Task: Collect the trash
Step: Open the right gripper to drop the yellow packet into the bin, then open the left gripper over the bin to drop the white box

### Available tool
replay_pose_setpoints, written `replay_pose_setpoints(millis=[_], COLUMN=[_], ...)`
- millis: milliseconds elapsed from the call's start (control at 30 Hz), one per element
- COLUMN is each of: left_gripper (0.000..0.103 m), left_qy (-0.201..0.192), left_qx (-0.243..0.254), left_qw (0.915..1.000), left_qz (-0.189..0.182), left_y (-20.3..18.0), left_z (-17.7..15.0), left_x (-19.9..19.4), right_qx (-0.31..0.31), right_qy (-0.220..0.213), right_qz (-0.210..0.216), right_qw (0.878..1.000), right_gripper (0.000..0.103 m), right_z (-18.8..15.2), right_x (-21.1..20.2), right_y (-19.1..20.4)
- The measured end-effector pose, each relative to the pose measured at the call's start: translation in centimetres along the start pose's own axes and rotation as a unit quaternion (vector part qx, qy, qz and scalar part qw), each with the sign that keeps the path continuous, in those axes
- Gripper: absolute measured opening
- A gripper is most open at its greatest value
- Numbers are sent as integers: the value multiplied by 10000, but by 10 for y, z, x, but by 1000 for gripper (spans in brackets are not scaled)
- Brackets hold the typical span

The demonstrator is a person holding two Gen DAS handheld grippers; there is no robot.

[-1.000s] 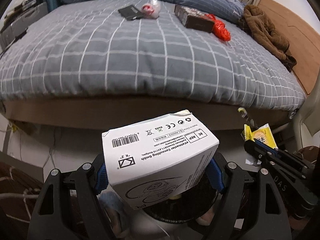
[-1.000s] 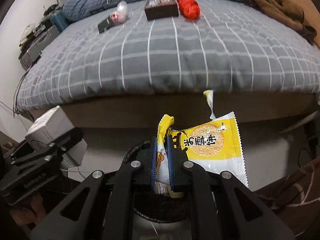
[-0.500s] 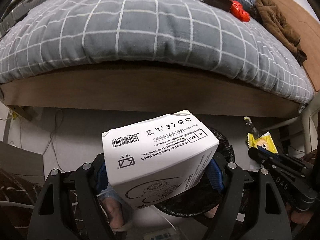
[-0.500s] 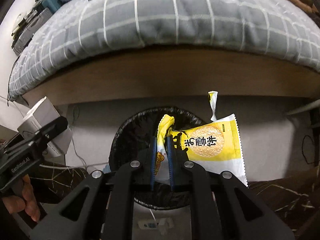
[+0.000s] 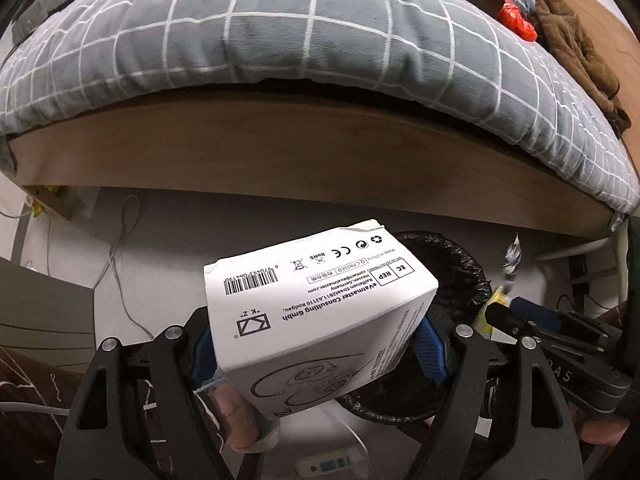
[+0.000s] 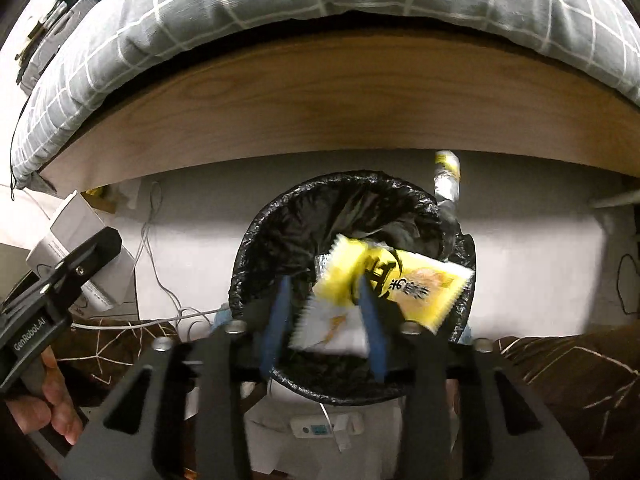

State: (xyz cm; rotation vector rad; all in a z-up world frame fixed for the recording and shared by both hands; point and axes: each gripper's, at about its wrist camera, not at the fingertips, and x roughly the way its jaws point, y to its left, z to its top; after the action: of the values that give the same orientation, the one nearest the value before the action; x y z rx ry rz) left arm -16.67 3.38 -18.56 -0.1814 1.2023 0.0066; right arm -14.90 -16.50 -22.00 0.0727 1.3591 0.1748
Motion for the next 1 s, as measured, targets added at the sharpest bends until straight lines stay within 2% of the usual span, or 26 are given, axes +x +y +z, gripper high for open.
replay_pose_setpoints(millis=[200, 533, 600, 1000], left_gripper=[76, 76, 76, 76], left_qy=[-2, 62, 70, 156], left_qx=[73, 382, 467, 952], left_qw=[10000, 9989, 9984, 9941], left_qz=[-65, -260, -309, -491], left_y=[-5, -39, -49, -110], left_z=[-2, -1, -1, -2], left_x=[2, 7, 8, 14], right_qx=[66, 109, 169, 317], right_qy=[-220, -682, -749, -1122], right_qz=[-275, -694, -818, -1378], right_qw=[9994, 9952, 9937, 9836], right_gripper=[73, 93, 95, 95], right_z=[1, -3, -5, -9], right_x=[-12, -39, -42, -72], right_y=[-9, -36, -44, -90])
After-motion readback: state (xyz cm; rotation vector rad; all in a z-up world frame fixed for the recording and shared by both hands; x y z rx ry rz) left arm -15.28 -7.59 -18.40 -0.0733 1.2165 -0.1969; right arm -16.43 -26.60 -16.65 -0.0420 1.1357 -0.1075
